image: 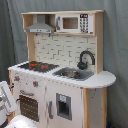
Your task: Play with the kitchen
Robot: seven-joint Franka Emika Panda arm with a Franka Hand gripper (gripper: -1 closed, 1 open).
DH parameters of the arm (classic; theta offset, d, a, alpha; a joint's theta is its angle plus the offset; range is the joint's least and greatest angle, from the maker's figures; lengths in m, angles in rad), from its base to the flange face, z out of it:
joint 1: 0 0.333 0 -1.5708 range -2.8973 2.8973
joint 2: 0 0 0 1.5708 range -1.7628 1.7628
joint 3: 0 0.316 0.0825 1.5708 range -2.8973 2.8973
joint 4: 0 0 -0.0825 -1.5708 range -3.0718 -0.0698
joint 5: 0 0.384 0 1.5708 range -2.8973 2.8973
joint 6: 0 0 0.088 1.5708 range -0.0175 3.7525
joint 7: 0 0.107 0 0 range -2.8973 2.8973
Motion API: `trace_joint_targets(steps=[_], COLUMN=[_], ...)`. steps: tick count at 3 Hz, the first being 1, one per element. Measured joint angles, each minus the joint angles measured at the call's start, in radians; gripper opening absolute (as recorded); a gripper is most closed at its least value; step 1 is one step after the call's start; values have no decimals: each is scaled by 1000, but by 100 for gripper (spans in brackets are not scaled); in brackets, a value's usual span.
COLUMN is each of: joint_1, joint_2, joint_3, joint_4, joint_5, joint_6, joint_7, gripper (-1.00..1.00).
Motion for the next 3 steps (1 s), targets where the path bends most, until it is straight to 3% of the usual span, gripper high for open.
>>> trace_joint_targets(steps=[3], joint_1=[-27], joint_2=[-15], joint_3=[4], joint_4=[0], joint_5=[-3], joint_6=[57], joint_7=[324], gripper=[100])
